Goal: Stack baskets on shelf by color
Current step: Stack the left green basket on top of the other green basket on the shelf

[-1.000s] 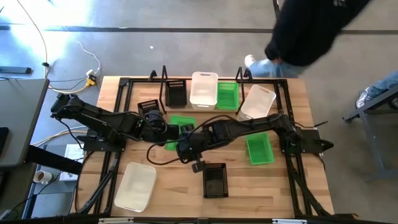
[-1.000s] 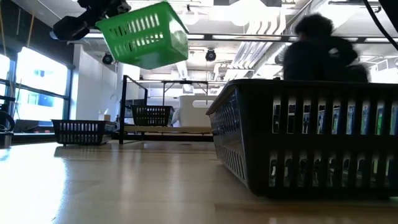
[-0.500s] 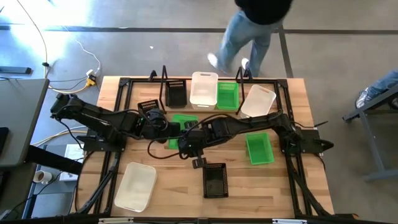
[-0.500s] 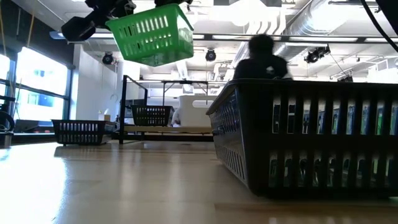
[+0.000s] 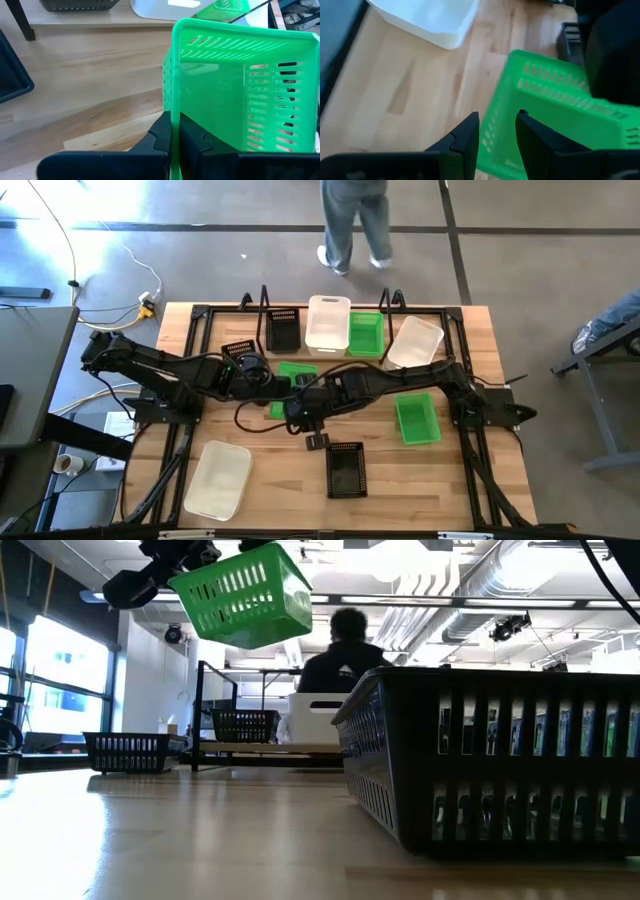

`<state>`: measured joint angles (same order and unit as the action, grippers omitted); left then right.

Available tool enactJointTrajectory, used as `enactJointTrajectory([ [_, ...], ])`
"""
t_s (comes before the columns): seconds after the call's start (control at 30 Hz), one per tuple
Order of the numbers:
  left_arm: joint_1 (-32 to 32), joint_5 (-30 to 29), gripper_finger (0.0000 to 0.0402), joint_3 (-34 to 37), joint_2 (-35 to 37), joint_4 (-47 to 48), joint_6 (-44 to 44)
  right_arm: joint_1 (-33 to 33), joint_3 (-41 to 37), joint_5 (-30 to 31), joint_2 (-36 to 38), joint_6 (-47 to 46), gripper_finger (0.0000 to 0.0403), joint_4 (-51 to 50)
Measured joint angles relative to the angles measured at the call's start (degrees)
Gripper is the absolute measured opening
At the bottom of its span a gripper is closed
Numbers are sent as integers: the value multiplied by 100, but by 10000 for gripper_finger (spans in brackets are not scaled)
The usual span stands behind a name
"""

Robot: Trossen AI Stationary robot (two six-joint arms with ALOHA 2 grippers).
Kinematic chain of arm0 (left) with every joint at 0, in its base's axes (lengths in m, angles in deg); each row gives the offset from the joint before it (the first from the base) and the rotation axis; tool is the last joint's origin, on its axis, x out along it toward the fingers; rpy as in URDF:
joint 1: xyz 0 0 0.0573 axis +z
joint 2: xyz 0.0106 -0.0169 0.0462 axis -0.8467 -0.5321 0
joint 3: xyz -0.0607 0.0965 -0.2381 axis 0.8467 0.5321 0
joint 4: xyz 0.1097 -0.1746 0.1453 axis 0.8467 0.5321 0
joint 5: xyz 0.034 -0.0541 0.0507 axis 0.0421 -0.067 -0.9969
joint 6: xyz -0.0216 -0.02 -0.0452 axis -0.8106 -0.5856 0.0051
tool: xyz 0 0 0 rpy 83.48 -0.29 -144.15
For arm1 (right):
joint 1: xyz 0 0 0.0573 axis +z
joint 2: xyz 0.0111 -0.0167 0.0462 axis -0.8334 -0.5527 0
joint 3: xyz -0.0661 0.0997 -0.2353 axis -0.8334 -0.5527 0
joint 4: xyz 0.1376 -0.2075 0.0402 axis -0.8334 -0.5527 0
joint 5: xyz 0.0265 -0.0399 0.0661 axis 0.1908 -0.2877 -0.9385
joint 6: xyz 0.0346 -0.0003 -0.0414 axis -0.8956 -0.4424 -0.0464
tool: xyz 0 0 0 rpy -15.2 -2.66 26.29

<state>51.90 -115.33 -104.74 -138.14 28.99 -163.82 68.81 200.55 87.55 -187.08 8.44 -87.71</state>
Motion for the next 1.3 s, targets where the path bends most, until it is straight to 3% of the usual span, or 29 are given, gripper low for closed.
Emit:
enactJointTrajectory([
  [0.23,37,-143,3,0,0,17,0,28,-61,-252,0,-261,115,-25],
  [0.77,78,87,3,0,46,-602,409,13,-63,172,0,-420,111,-644],
  [0.87,77,97,3,0,46,-627,410,-5,-63,169,-13,-595,87,-773],
  [1.03,79,118,5,0,46,-617,453,-24,-66,156,-50,-729,11,-869],
  [1.3,74,155,39,0,46,-606,667,-20,-66,281,-81,-963,5,-919],
])
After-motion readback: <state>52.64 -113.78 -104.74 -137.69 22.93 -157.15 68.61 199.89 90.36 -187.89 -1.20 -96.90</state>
